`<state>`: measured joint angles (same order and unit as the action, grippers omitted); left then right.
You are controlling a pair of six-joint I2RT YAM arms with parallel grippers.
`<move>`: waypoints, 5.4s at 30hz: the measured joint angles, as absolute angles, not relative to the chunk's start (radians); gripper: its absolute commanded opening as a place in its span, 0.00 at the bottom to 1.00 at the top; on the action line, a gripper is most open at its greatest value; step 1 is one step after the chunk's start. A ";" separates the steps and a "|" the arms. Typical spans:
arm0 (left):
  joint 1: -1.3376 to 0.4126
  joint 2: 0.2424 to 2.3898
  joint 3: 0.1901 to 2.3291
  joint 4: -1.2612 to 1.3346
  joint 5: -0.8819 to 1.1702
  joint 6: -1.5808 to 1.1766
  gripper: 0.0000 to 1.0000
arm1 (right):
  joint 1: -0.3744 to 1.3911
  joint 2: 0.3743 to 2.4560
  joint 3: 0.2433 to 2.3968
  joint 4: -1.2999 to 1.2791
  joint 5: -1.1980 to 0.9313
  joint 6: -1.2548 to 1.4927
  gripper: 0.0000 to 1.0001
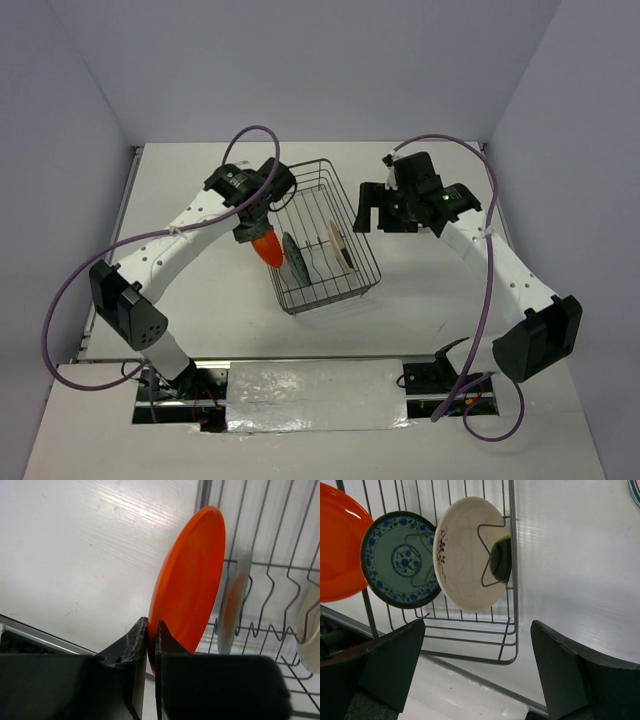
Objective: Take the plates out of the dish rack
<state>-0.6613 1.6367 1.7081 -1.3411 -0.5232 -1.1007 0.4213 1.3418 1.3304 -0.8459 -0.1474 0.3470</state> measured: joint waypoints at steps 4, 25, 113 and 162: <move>-0.559 1.606 1.710 -1.334 -0.556 -1.063 0.00 | 0.421 1.358 1.348 -0.846 -0.171 0.347 0.94; 0.150 1.635 1.141 -0.489 -0.088 -0.793 0.46 | 0.443 1.373 1.288 -0.729 -0.331 0.366 0.94; 0.375 1.316 1.293 -0.696 0.422 -0.818 0.00 | 1.211 1.555 1.528 -0.510 0.612 -0.505 1.00; 0.308 1.206 1.261 -0.868 0.158 -0.601 1.00 | 0.929 1.886 1.705 -0.867 0.115 0.410 0.30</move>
